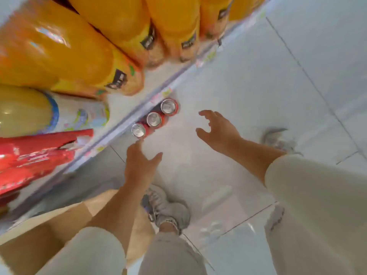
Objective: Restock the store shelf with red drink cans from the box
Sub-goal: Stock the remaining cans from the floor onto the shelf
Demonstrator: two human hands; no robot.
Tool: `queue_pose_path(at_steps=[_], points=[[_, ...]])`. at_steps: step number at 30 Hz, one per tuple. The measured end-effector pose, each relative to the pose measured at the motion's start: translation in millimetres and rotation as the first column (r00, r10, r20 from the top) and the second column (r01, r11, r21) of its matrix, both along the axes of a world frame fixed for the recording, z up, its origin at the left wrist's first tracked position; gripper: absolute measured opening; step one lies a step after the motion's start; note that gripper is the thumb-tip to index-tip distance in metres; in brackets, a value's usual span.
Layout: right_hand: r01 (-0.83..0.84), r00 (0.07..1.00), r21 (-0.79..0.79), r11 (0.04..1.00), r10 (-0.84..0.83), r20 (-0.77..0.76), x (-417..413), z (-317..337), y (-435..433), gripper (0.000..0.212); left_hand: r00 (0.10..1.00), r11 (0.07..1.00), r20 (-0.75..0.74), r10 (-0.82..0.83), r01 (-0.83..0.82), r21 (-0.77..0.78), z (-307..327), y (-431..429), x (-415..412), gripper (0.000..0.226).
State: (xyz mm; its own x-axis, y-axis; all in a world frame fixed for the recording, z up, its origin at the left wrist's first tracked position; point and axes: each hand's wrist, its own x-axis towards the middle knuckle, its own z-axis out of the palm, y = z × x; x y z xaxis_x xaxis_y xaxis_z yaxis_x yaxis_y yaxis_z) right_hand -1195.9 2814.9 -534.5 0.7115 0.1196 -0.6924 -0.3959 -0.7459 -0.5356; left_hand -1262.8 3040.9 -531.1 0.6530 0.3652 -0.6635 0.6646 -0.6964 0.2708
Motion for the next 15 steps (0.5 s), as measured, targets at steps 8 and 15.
queue_pose_path(at_steps=[8, 15], points=[[-0.016, 0.996, 0.060, 0.998, 0.011, 0.087, 20.9, -142.0, 56.8, 0.076, 0.947, 0.964, 0.281, -0.154, 0.081, 0.254, -122.4, 1.7, 9.1, 0.077], [-0.028, 0.989, 0.160, 0.987, 0.003, 0.149, 49.4, -167.7, 84.2, 0.094, 0.935, 0.885, 0.342, -0.090, -0.083, 0.459, -142.6, -15.8, 37.3, 0.088]])
